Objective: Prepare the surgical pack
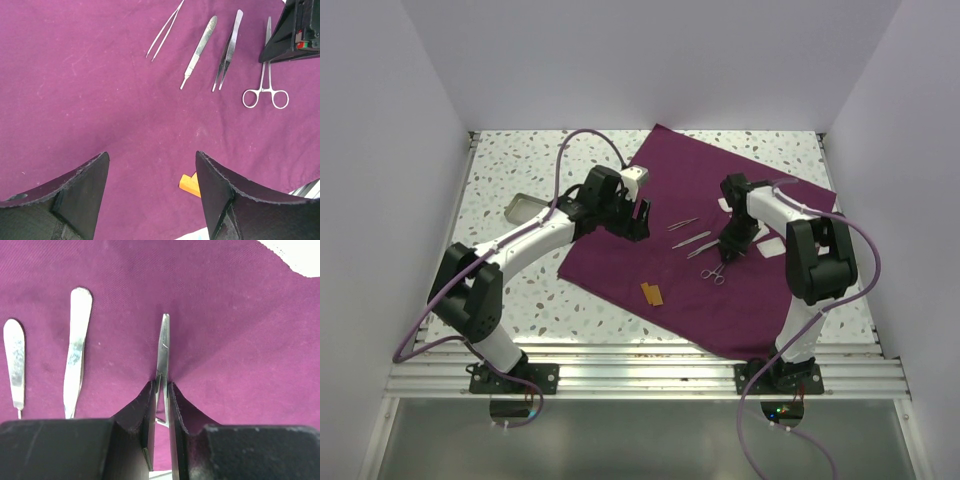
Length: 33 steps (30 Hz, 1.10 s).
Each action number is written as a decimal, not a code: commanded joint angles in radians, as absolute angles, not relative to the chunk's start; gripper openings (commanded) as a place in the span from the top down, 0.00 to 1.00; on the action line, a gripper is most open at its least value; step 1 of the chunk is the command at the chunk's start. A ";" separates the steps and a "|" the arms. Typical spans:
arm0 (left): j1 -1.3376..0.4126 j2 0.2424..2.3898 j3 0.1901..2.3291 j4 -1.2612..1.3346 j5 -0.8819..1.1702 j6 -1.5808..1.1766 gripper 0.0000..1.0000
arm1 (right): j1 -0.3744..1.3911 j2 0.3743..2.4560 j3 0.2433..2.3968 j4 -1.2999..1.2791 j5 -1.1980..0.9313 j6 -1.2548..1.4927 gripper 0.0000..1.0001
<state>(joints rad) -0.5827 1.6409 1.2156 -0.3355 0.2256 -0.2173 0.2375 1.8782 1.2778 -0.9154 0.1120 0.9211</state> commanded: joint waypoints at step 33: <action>-0.568 1.624 1.112 0.127 0.802 -0.574 0.20 | 0.353 1.493 1.267 -0.627 -0.428 0.500 1.00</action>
<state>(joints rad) -0.5716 1.6165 1.1137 -0.0223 0.7166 -0.4793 0.3183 1.5230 1.2453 -0.6884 -0.3504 0.5247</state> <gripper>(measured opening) 0.797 0.152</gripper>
